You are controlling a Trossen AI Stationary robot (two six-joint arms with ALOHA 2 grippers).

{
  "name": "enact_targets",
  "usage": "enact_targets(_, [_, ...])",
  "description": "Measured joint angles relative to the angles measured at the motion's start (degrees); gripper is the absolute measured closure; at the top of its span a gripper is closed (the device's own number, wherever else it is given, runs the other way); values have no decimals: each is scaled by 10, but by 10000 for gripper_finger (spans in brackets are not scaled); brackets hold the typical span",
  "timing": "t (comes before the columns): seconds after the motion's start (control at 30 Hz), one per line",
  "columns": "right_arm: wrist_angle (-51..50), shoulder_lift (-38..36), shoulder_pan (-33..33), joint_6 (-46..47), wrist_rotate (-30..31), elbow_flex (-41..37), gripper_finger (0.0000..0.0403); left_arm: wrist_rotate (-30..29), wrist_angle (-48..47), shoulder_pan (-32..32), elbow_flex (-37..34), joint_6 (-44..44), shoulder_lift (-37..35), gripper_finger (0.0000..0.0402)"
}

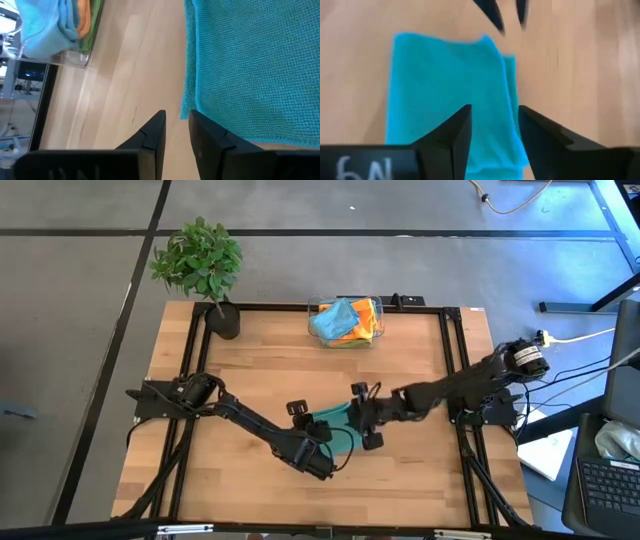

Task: Fold microfiber towels
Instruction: Put the folded blue microfiber towel into the transparent bin

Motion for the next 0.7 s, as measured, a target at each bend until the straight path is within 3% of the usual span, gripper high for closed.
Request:
enact_targets(0.2, [-46,3,-71,25,-24,-1,226,-2,-67,-24,0,-52,-13,325])
enact_targets(0.37, [-9,16,-113,38,-149,-1,177,-5,-148,-56,0,-129,-42,325])
enact_targets(0.57, [21,99,-133,58,-185,-1,101,-41,-187,-102,0,-210,-78,325])
enact_targets(0.7, [47,149,-132,70,-202,1,78,-89,-189,-119,0,-232,-84,325])
